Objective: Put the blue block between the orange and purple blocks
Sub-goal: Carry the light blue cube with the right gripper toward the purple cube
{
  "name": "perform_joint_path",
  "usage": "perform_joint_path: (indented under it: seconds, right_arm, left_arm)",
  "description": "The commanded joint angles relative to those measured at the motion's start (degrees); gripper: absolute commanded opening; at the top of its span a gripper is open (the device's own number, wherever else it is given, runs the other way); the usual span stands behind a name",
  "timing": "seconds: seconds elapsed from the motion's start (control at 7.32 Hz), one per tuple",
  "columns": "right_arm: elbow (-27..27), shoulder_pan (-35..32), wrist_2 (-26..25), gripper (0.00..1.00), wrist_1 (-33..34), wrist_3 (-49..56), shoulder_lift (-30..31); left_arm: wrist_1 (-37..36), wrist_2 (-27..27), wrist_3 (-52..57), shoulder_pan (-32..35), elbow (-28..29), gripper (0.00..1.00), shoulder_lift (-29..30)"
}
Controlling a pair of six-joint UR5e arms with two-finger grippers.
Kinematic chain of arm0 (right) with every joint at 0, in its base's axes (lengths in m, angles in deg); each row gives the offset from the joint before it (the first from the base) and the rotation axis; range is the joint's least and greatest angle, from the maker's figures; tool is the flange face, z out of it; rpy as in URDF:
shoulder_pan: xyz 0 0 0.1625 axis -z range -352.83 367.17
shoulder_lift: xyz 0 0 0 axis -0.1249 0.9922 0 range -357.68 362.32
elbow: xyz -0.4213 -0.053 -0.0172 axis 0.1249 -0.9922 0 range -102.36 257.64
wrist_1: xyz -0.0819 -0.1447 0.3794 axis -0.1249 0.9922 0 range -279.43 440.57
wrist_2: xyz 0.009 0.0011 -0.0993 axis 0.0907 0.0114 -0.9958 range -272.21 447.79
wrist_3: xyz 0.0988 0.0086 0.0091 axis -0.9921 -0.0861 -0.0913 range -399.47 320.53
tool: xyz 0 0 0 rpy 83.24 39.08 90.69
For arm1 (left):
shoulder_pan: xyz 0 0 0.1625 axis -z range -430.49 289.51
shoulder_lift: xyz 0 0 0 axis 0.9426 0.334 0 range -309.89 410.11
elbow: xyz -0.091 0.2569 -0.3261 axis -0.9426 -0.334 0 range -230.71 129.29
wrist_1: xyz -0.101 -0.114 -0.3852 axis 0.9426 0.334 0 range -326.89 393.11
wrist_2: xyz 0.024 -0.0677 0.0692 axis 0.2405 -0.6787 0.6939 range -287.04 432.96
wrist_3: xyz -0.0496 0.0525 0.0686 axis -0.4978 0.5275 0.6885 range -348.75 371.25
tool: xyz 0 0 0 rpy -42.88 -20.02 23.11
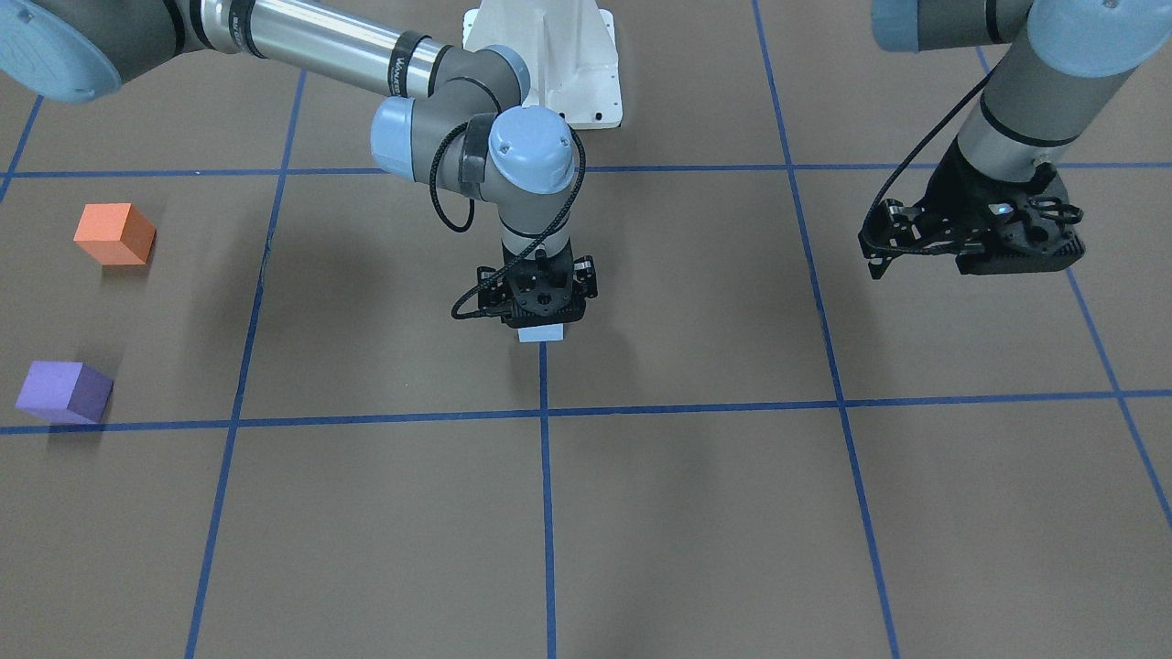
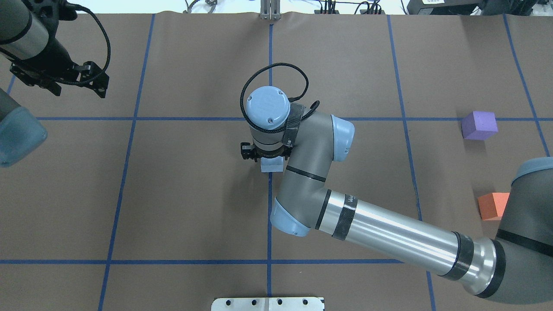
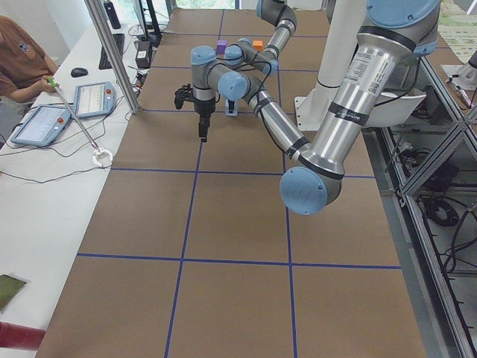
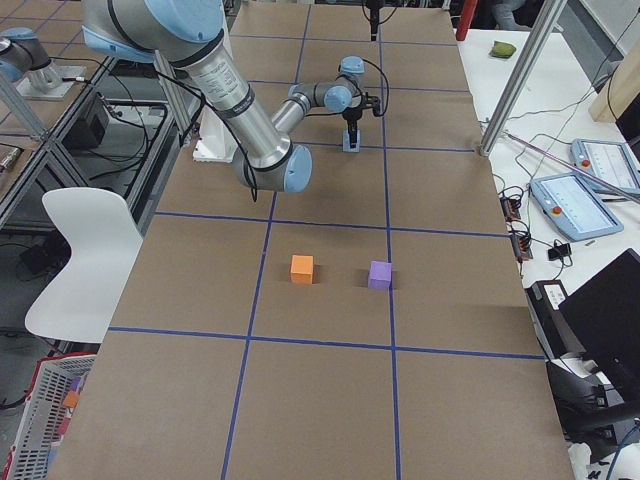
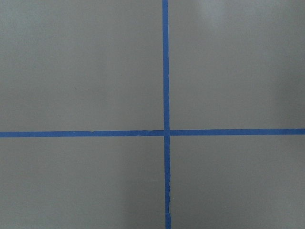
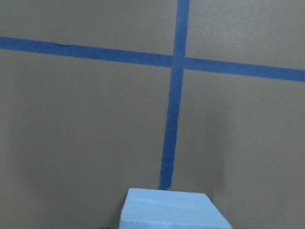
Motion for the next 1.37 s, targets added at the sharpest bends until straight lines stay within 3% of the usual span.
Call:
perform_joint_path:
  seconds: [0.0,0.27,0.55,0.68,0.82,0.96,1.23]
  right_arm:
    - [1.76,0.27,0.75,0.00,0.33,-2.32,-0.68]
    - [8.76,-1.04,0.93,0.00,5.04,-2.59,-0.34]
    - [22.34,-5.59,1.37,0.00,15.93,-1.98,3.15]
    - [30.60,-9.10,1.98,0.00,17.29,0.55,9.62]
    - [35.12,-14.36,6.34,0.00,17.13,6.58,15.60]
    - [36.39,-20.24,12.47,0.00,16.34,11.51,20.79]
    - [38.95,-29.75,18.57,0.00,12.14,20.66,32.48]
  left_arm:
    - [-0.08,-0.07,0.03,0.45,-0.24,1.00,-0.31]
    - [-0.17,-0.24,5.44,2.81,-0.33,1.00,-1.96]
    - [0.00,-5.22,22.34,11.12,0.71,1.00,-7.31]
    - [0.26,-7.08,33.14,16.91,2.46,1.00,-10.30]
    - [0.79,-7.80,39.43,22.89,5.27,1.00,-13.20]
    - [2.01,-9.11,43.67,25.30,8.86,1.00,-13.75]
    - [8.67,-9.03,43.71,29.26,15.64,1.00,-14.81]
